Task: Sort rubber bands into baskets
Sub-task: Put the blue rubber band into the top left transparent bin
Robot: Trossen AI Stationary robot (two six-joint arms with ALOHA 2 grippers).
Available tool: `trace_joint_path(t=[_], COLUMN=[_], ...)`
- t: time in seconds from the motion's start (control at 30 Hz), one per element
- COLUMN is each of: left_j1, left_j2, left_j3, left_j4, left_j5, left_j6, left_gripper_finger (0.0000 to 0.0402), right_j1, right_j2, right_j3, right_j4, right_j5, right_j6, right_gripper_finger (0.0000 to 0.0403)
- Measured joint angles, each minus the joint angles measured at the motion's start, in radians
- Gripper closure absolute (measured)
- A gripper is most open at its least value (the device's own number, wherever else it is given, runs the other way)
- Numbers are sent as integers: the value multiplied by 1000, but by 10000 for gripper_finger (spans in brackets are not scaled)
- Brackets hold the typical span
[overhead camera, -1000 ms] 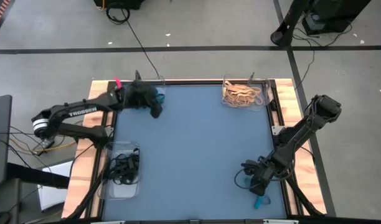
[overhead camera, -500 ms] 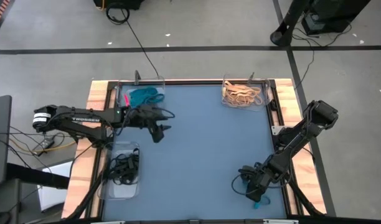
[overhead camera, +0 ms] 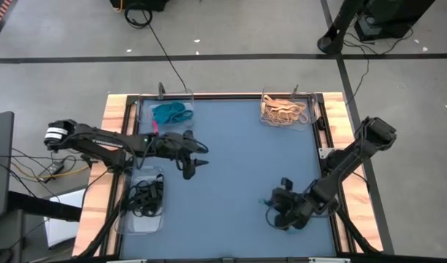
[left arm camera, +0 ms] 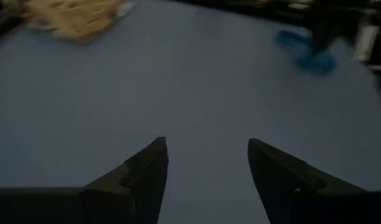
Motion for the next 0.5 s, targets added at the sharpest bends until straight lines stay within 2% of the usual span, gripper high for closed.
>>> trace_joint_path(t=[0.07,0.2,0.37,0.5], left_j1=[-20,-51,-71,-78], left_j2=[41,127,222,284], left_j3=[0,0,0,0], left_j4=[69,185,346,478], left_j5=[29,57,56,57], left_j6=[0,8,10,36], left_gripper_finger=[177,177,177,177], right_j1=[-29,-108,-203,-274], right_j2=[-1,-1,-1,-1], right_j3=[5,8,8,9], right_j4=[37,155,271,302], right_j5=[61,95,87,13], right_j6=[-73,-254,-428,-526], right_gripper_finger=[395,394,395,395])
